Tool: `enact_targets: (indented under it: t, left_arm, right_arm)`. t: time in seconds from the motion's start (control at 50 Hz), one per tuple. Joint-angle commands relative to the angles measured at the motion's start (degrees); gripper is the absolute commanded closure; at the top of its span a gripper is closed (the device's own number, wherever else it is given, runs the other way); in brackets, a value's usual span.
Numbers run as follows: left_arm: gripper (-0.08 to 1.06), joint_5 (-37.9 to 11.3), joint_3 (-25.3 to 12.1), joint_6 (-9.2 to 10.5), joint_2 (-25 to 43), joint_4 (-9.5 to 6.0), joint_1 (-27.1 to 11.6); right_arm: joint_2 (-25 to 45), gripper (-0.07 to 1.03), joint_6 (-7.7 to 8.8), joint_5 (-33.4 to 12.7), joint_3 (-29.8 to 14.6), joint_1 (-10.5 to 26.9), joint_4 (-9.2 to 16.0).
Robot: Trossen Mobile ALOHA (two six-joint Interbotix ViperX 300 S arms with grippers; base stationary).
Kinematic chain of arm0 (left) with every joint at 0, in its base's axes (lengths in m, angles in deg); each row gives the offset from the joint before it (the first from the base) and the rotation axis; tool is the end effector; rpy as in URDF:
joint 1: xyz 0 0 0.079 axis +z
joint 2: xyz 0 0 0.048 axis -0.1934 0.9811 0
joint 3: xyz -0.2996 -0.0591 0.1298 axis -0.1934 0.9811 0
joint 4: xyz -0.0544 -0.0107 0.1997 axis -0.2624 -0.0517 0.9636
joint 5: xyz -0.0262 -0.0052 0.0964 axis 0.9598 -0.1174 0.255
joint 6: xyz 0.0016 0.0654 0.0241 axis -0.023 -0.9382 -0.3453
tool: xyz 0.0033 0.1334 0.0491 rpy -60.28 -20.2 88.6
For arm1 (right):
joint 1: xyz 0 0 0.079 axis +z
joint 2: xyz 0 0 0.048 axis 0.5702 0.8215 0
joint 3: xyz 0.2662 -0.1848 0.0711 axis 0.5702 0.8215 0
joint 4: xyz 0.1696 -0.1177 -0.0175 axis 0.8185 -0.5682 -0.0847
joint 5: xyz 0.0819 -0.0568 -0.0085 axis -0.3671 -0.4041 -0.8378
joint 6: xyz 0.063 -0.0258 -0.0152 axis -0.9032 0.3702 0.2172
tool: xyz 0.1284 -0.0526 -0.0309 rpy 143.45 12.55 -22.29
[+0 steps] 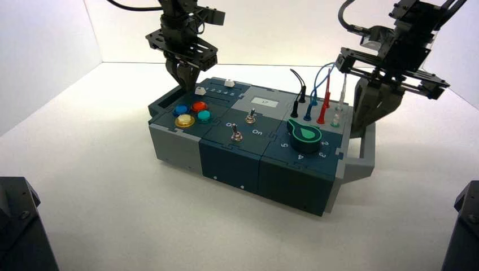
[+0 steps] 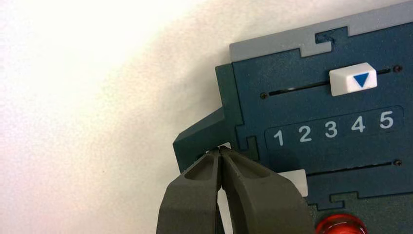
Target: Move the box away.
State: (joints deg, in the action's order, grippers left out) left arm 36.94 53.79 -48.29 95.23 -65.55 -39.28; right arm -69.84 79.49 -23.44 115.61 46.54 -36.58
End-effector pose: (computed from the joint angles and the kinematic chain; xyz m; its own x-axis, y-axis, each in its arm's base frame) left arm 0.3740 -0.1826 -0.0005 0.1838 -0.0159 -0.9828 0.5943 0.7982 0.0982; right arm 0.2368 0.0963 0.0117 0.0098 0.2236 -0.9746 0.1596 0.9618 0.2223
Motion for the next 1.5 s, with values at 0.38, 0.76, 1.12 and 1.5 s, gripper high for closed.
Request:
enact_targets:
  t: [0.38,0.76,1.12,1.5]
  left_arm:
    - [1.01,0.4,-3.8,-0.97,1.6,0.0,-0.5]
    - [1.01,0.4,-7.1,-1.32,2.9,0.18,-0.6]
    - [1.01,-0.3,-10.6,-1.93,4.8,0.18,-0.5]
    - [1.01,-0.9,-14.7,-2.72,7.4,0.18,-0.4]
  right_arm:
    - [4.9,0.99,1.49,4.3,-6.4,1.7,0.4]
    - [8.0,0.99,2.72,4.3,-10.2,2.0,0.4]
    - [11.9,0.99,3.52,3.5,-15.4,2.0,-0.5]
    - [16.5,0.99,3.52,1.4,-21.7,2.0,-3.0]
